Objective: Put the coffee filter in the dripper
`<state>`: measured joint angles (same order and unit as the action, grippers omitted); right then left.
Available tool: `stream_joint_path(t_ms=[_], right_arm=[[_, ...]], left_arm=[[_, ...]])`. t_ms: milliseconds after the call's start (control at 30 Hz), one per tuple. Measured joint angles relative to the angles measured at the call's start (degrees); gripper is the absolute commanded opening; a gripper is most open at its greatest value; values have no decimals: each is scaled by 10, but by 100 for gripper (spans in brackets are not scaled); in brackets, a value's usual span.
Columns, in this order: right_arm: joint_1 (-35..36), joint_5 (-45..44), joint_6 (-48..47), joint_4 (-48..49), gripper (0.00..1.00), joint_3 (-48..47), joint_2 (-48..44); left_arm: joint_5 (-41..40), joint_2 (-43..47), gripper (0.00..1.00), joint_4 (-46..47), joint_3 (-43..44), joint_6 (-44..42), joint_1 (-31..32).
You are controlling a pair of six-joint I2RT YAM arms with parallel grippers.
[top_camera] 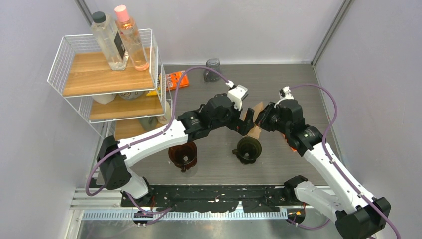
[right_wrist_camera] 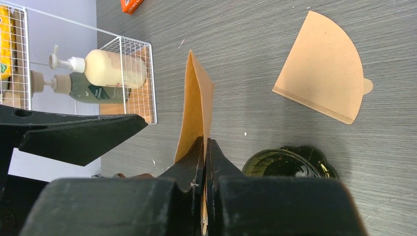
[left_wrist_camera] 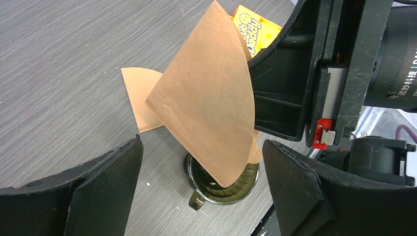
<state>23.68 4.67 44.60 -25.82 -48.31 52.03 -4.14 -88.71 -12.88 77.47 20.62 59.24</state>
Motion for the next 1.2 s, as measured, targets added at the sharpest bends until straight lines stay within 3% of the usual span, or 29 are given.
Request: stream_joint_path(t_ms=[700,1000,1200], right_arm=[[0,23,-2,0,5,-17,13],[22,29,-53,-24,5,-38,35],[50,9,-88,-30,5,-49,43]], left_arm=[[-103,-6,100,-2,-14,-15,25],[-187,2,100,-3,-34,-14,25],[-195,1,99,-9,-30,-15,25]])
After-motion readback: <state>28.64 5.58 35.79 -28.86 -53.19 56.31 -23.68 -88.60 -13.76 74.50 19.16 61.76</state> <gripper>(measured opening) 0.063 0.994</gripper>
